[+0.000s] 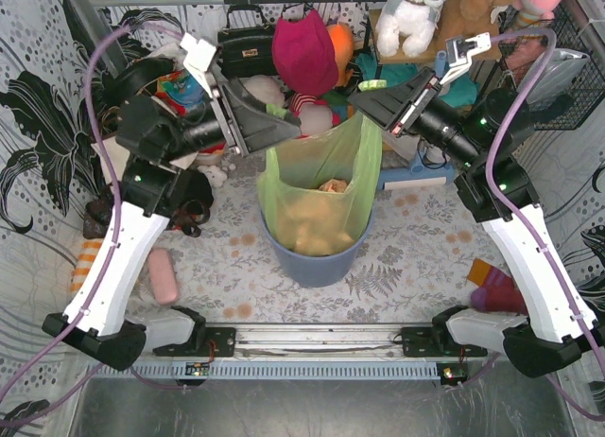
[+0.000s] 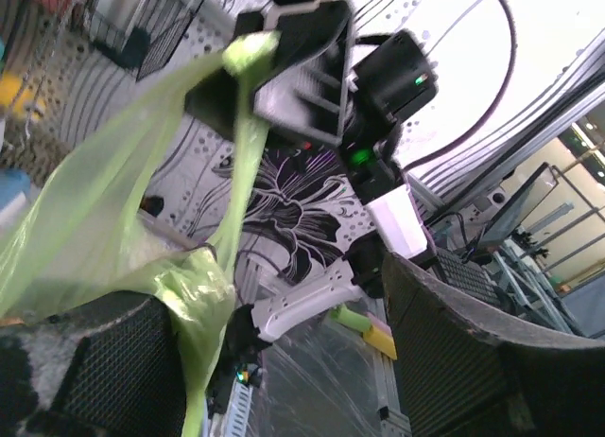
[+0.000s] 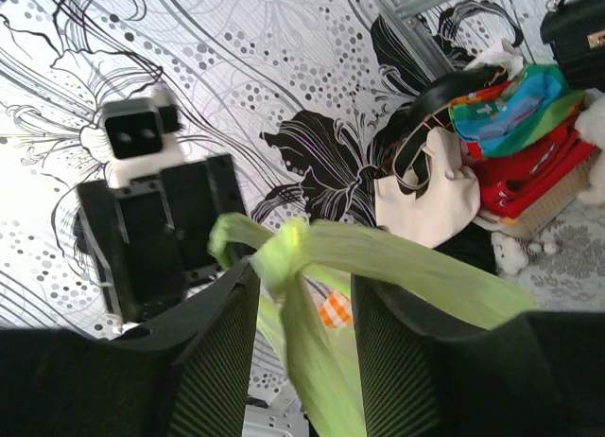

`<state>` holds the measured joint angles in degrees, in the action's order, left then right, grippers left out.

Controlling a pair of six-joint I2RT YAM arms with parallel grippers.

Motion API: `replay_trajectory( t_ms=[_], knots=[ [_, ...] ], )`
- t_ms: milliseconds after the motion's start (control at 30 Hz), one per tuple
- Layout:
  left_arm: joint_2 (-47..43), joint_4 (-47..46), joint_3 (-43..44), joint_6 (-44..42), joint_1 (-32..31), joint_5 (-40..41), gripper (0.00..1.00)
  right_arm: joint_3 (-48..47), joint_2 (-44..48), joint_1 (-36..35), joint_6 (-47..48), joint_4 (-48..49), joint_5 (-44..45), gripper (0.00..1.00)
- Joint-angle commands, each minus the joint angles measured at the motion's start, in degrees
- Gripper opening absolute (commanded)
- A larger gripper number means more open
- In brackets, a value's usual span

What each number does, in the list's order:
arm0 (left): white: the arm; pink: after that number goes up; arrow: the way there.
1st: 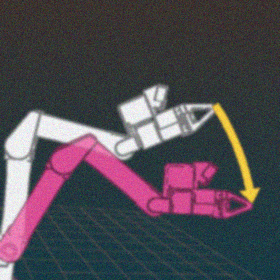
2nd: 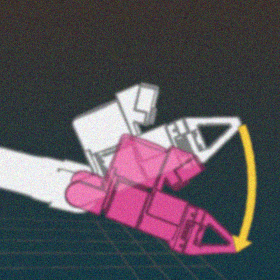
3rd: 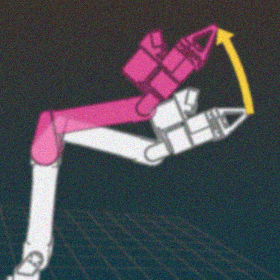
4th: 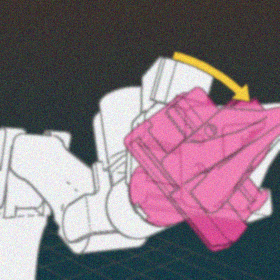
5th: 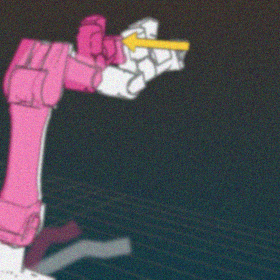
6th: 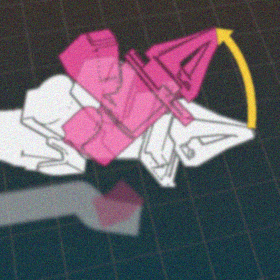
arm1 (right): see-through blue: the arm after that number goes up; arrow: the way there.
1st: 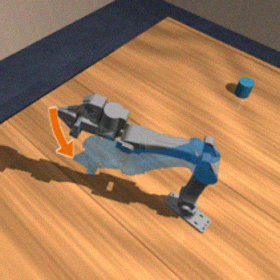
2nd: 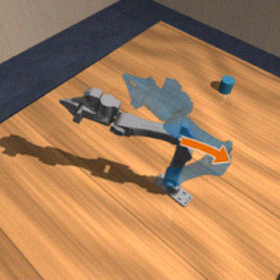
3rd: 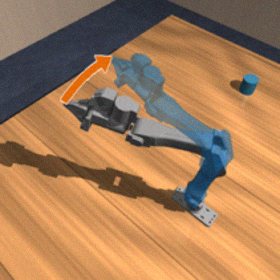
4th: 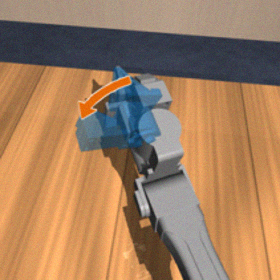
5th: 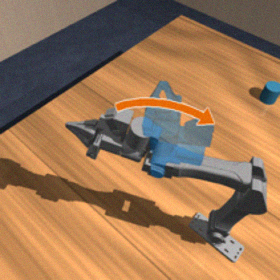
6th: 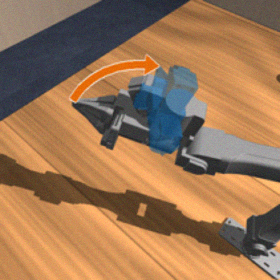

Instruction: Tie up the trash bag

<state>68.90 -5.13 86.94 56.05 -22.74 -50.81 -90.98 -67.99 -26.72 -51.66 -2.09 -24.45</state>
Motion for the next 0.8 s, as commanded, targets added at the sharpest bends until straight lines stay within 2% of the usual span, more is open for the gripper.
replay_trajectory(
  t_ms=[0, 100, 167, 300, 400, 600, 767],
  knots=[
    [2.0, 3.3, 15.4, -5.0, 0.0, 1.5, 0.79, -4.2, -0.8, -0.3, -0.3, 3.7, -1.2, 0.43],
    [4.7, 8.2, 24.4, -8.1, 1.9, 1.9, 0.79, -8.4, -2.0, -0.2, 0.2, 6.1, -3.2, 0.43],
    [5.8, 6.4, 25.9, -5.9, 4.8, 0.9, 0.78, -11.3, -3.0, -0.2, 1.0, 6.1, -3.6, 0.43],
    [6.3, -3.8, 21.0, 2.6, 8.1, -2.1, 0.77, -12.3, -3.3, -0.2, 1.9, 5.4, -3.3, 0.42],
    [4.5, -7.0, 15.6, 3.8, 8.2, -2.7, 0.77, -8.8, -2.0, -0.2, 2.1, 5.4, -2.4, 0.42],
    [-0.8, -3.5, 4.4, 0.2, 8.6, -2.4, 0.77, 0.9, 1.0, -0.2, 1.3, 7.7, -0.6, 0.42],
    [-2.9, 6.6, 5.4, -6.6, 11.0, -1.5, 0.79, 1.1, 1.4, -0.2, 2.2, 6.6, -0.6, 0.53]
  ],
)
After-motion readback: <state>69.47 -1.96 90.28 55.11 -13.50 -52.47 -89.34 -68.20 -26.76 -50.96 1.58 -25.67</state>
